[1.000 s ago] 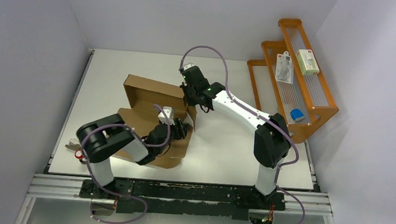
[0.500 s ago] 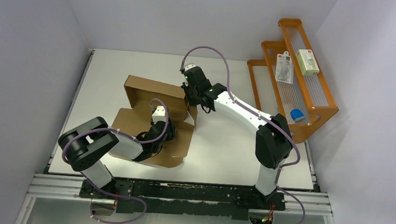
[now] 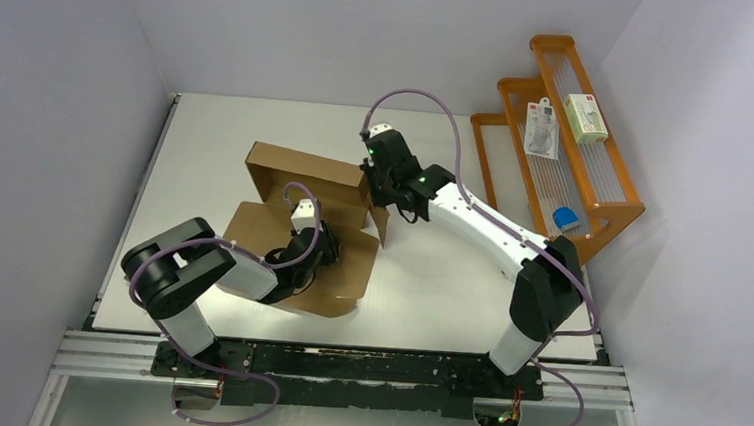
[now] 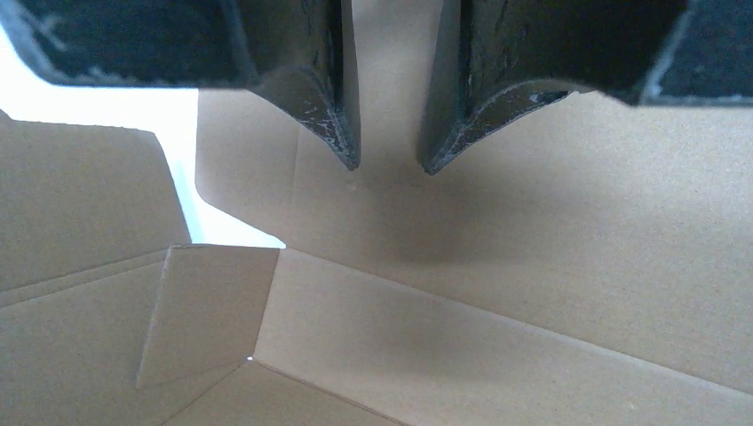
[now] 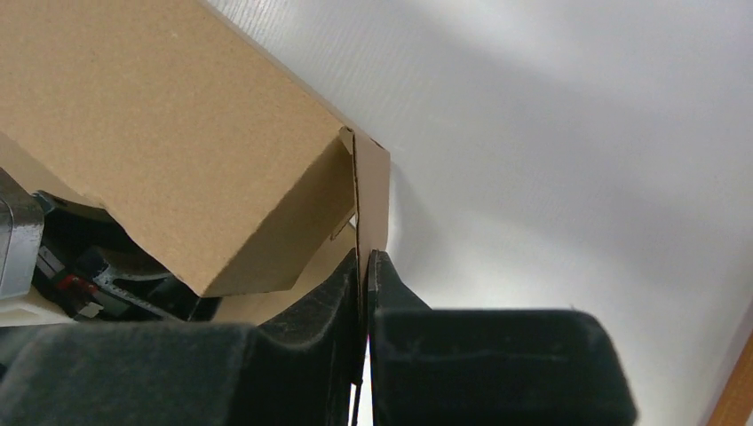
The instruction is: Fold the paper box
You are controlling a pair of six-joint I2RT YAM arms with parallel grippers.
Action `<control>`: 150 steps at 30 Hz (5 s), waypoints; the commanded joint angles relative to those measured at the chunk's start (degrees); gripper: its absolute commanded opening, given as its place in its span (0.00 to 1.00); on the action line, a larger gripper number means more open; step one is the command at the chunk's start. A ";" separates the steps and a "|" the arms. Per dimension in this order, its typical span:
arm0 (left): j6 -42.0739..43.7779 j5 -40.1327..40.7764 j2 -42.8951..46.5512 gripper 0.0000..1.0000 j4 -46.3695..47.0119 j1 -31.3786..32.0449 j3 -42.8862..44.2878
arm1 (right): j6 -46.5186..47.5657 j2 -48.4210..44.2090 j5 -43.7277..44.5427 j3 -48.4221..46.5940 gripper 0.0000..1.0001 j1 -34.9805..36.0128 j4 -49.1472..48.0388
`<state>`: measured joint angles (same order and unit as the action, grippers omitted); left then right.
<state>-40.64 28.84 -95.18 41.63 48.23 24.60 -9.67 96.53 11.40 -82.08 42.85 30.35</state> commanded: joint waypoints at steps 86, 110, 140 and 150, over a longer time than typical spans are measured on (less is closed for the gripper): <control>-5.37 -10.83 -5.35 0.37 -4.80 9.14 2.99 | 10.35 -11.97 -42.95 35.41 0.39 -19.92 -38.91; -2.54 -14.43 -2.55 0.43 -5.66 9.13 2.77 | 6.24 -9.66 -44.97 50.60 0.50 -18.12 -68.71; 2.93 -17.48 32.06 0.71 -34.96 11.64 6.78 | 9.18 -7.00 -48.68 48.06 0.50 -16.22 -67.22; 13.07 -12.12 33.58 0.78 -54.75 9.47 25.89 | 11.95 -5.98 -49.09 45.96 0.51 -16.00 -66.30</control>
<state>-32.91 12.95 -60.40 -3.07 59.27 44.38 0.34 90.02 -36.77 -34.37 26.39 -35.29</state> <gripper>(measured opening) 0.781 0.509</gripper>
